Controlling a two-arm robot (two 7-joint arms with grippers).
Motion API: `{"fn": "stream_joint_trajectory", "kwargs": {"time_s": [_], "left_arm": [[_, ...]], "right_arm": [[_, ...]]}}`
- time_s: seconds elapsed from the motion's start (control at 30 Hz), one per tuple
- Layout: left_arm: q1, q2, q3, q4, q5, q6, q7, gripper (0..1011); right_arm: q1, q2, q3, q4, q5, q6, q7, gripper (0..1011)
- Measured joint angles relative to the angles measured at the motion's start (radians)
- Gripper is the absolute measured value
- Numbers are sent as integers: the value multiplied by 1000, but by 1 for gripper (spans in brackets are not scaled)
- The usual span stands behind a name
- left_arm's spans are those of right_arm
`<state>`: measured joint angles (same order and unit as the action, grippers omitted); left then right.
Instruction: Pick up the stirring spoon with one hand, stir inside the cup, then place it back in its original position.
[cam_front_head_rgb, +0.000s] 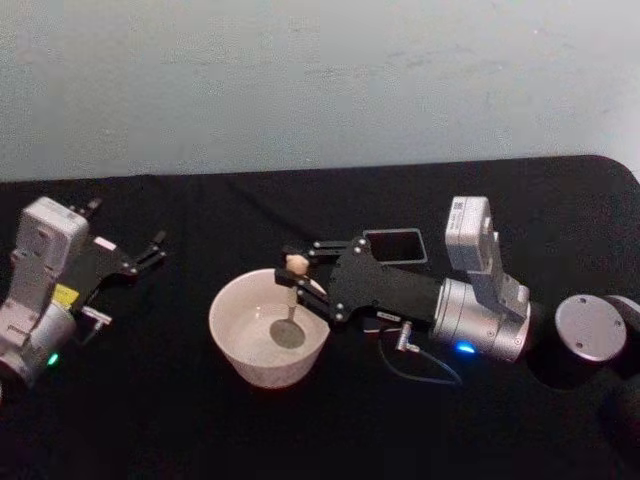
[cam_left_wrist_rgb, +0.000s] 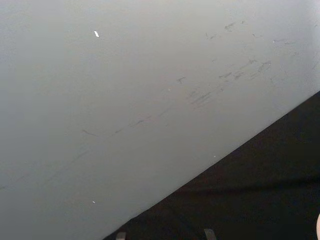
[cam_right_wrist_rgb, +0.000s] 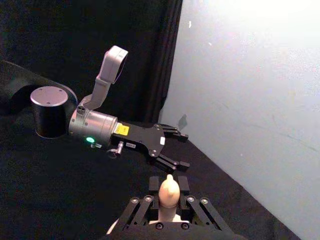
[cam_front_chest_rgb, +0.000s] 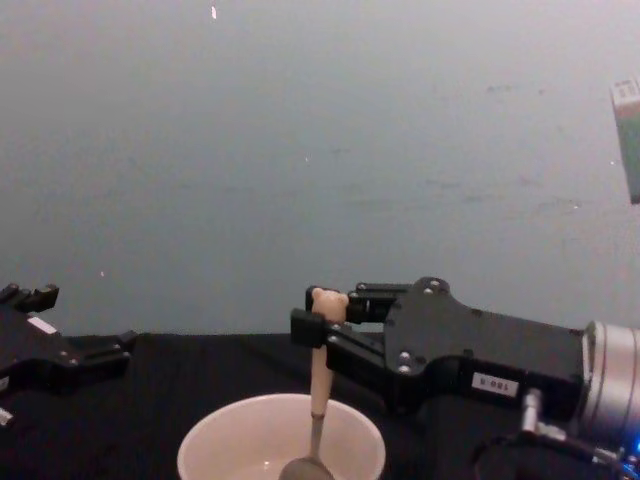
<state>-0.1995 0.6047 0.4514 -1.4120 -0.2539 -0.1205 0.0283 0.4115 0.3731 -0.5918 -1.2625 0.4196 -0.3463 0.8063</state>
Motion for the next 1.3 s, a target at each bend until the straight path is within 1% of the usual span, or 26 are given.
{"fn": "stream_joint_trajectory", "kwargs": {"time_s": [0.23,0.4,0.67,0.87,1.0,1.1,1.3], "left_arm": [[0,0,0,0,0,0,0,1001],[0,0,0,0,0,0,0,1001],[0,0,0,0,0,0,0,1002],[0,0,0,0,0,0,0,1001],[0,0,0,0,0,0,0,1001],[0,0,0,0,0,0,0,1001],[0,0,0,0,0,0,0,1001]], "right_arm": [[3,-2,-7,-1,8,0,9,214],[14,-15,-16,11,8,-1,13,214],[54,-58,-25,78,-14,-13,-5,214],[79,-85,-17,122,-27,-27,-28,214],[83,-87,-10,130,-33,-29,-35,214],[80,-81,-5,128,-35,-28,-35,214],[62,-55,6,104,-35,-21,-33,214]]}}
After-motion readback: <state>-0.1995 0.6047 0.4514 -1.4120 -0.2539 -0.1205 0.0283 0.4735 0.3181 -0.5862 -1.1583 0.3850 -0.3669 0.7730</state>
